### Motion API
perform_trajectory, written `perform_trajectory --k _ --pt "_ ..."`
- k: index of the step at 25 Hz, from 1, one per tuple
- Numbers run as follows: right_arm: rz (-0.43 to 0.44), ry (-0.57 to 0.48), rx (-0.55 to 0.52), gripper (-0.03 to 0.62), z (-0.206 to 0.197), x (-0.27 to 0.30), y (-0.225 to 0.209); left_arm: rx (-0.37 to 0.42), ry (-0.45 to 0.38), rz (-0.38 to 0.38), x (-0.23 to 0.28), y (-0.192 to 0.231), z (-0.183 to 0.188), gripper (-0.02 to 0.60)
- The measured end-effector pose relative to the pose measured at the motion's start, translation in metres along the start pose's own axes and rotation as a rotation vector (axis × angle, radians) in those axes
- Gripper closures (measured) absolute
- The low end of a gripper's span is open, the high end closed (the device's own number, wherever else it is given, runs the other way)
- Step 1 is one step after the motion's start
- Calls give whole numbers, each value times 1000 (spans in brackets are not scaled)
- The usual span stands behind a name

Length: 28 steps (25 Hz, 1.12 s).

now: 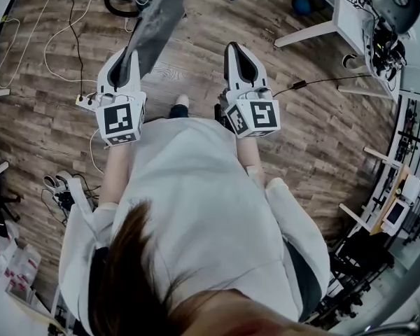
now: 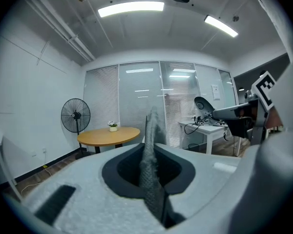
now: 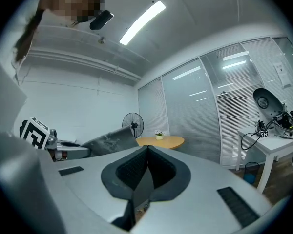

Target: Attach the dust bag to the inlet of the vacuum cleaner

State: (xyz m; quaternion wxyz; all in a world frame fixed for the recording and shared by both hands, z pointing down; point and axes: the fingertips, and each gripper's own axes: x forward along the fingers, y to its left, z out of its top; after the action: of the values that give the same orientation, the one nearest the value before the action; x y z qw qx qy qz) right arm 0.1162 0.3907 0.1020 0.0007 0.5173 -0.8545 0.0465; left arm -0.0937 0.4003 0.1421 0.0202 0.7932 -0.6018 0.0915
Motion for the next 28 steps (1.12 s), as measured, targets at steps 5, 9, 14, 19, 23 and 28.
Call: perform_trajectory --k 5,9,14,19,23,28 --pt "-18 14 22 592 -3 8 -34 8 -7 28 25 -2 10 548" --pt "-27 22 39 591 -5 17 -48 20 -2 37 41 0 16 548" --pt "-32 31 53 592 -9 33 -57 16 3 35 63 7 18 548" --pt "-50 52 71 592 -14 64 -66 10 22 17 96 24 15 547" --pt "-65 61 74 591 -9 103 -74 15 42 -17 133 44 17 548" --pt "-97 56 72 591 0 166 -86 35 54 -63 186 77 22 548"
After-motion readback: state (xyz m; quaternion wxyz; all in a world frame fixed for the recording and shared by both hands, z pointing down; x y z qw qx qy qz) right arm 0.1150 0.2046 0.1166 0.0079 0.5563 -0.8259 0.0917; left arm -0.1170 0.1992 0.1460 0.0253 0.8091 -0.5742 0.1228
